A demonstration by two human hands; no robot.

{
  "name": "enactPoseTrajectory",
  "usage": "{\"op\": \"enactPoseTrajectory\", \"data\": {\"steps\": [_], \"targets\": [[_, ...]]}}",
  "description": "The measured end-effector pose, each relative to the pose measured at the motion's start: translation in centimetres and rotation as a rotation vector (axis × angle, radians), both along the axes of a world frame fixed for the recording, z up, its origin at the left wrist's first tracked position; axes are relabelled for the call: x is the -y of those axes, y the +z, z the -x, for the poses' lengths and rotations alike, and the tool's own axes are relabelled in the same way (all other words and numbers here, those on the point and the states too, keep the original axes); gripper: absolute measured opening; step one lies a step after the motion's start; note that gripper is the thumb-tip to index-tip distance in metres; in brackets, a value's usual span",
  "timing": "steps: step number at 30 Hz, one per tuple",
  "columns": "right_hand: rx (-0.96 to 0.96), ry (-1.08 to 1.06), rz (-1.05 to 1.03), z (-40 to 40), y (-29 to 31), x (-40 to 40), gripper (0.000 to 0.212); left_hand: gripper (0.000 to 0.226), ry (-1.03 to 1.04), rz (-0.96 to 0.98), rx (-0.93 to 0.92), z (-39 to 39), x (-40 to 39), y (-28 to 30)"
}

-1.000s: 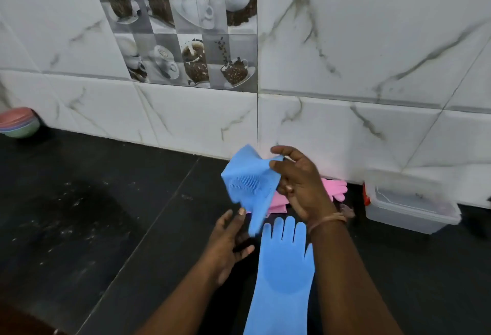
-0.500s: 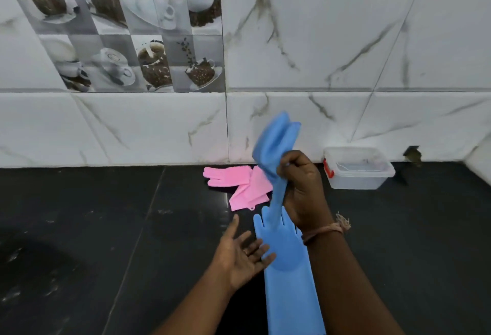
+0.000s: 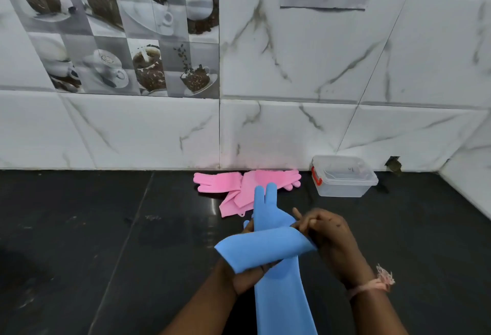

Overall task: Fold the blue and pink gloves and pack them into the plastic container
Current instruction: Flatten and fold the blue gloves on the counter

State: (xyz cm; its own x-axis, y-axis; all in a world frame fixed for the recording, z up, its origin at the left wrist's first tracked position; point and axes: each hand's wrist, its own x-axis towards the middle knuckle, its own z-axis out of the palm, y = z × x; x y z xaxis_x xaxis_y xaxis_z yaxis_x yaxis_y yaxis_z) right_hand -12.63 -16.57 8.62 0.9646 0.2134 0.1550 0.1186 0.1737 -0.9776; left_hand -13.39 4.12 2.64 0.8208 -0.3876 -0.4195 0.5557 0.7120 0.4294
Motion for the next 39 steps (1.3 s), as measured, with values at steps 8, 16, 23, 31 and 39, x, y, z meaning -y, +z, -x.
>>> {"op": "enactPoseTrajectory", "data": {"steps": [8,16,23,31,39], "targets": [[-0.44,0.033,-0.473,1.4,-4.9,1.1,0.05,0.068,-0.019,-0.055,0.432,-0.3,5.0,4.1],[-0.46,-0.154,-0.113,0.9,-8.5,1.6,0.033,0.053,0.036,-0.245,0.021,0.7,6.5,-0.7],[-0.62,-0.14,0.172,2.2,-12.6,0.2,0.027,0.042,0.061,-0.67,-0.11,2.6,5.1,-5.7],[-0.498,-0.205,0.013,0.4,-12.6,-1.4,0.029,0.035,0.155,-0.689,0.11,0.9,4.3,-5.5],[-0.506,-0.227,-0.019,-1.1,-13.5,-1.5,0.036,0.037,0.124,-0.691,0.092,-0.9,4.3,-6.4]]}}
